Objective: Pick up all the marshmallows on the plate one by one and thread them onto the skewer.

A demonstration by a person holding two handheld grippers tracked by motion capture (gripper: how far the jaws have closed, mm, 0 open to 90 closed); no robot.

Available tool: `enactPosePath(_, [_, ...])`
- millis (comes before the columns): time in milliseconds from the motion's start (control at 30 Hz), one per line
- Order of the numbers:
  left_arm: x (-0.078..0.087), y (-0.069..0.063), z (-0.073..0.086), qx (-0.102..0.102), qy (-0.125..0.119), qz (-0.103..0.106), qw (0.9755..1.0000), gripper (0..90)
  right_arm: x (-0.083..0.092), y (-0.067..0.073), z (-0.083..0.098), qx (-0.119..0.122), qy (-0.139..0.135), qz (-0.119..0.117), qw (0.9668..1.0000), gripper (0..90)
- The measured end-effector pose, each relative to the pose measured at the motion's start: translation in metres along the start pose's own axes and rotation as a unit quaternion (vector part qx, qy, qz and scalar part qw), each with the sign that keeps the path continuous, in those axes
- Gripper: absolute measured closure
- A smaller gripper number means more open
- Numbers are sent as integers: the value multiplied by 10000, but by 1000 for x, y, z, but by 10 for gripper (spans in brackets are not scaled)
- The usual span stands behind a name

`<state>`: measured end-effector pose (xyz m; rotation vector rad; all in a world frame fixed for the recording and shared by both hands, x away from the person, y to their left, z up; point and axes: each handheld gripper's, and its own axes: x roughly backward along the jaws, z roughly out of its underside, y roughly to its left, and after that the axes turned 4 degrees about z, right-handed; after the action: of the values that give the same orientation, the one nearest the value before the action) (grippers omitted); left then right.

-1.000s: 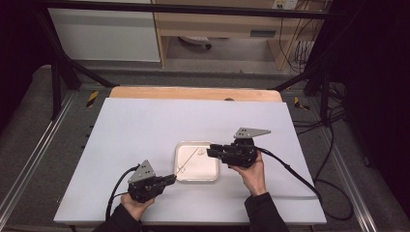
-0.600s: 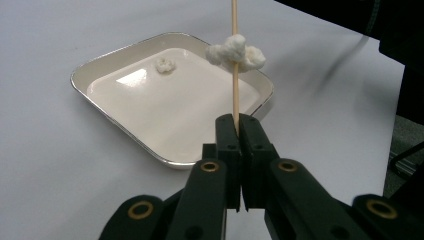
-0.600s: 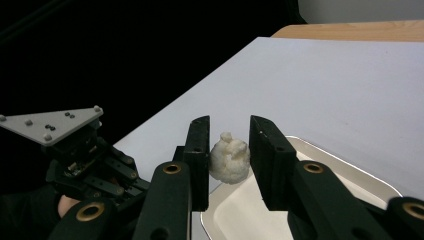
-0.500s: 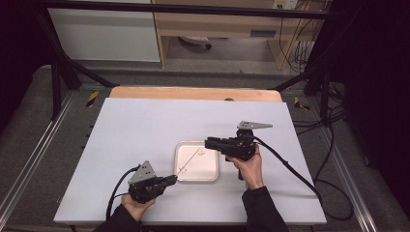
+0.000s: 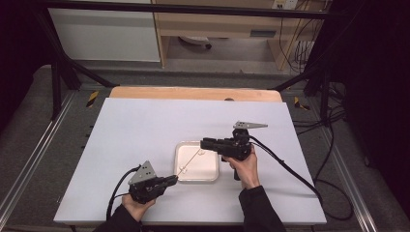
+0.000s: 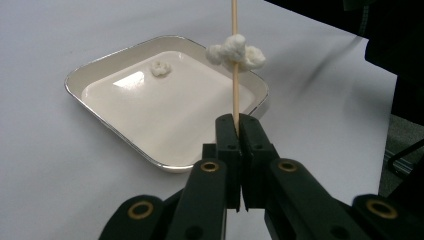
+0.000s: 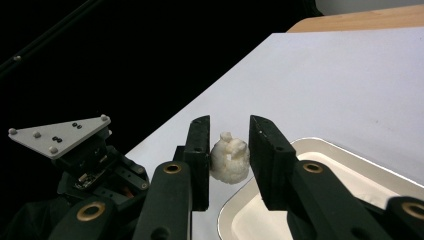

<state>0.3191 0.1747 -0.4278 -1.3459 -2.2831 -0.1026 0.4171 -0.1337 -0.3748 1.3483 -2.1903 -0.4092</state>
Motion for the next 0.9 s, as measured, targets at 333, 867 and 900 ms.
enactPosePath(333, [0, 0, 0, -1, -4, 10, 10000, 882, -7, -1, 5, -94, 90, -152, 9998, 717])
enactPosePath(867, [-3, 0, 1, 15, 39, 23, 10000, 882, -16, 1, 17, -162, 256, -235, 9993, 732])
enactPosePath(900, [-3, 0, 0, 18, 43, 15, 10000, 882, -18, 2, 19, -170, 306, -255, 9991, 733])
